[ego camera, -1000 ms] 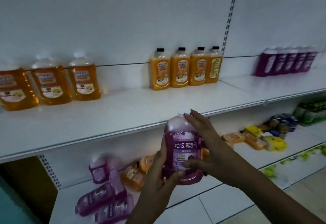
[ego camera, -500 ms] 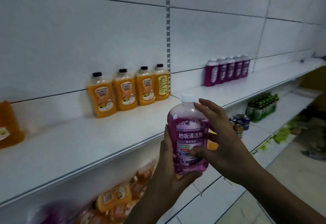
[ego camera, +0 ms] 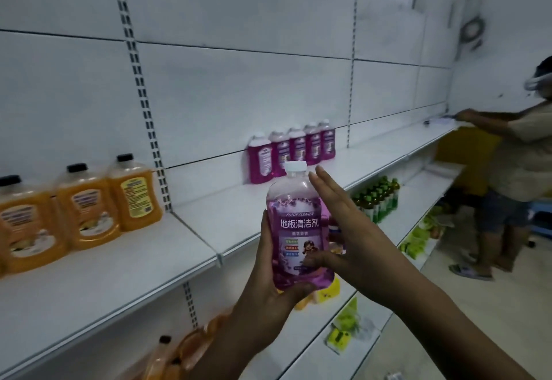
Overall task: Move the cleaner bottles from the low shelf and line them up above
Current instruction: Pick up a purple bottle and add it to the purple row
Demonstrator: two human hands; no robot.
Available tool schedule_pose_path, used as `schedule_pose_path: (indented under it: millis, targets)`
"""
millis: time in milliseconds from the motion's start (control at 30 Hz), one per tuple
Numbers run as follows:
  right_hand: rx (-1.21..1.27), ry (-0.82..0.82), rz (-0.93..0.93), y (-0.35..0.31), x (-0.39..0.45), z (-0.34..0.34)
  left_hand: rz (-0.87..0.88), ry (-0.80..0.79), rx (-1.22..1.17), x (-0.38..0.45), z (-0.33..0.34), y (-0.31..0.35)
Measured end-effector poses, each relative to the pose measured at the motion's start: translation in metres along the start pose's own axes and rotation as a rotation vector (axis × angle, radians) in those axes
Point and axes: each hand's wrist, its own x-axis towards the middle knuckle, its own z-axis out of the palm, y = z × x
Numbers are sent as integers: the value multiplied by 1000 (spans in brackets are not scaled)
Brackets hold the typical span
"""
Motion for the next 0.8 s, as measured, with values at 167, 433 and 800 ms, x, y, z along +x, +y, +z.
schedule_pose_path:
  millis: [167,433,800]
  targets:
    - [-52,39,56,59,6,-24,11,-28,-8,49,42,-32]
    - [-1,100,69,169,42,-45,-11,-86,64,147,80,-101]
    - [62,54,-49,289,162,-40,-40,130,447,269,73,-169]
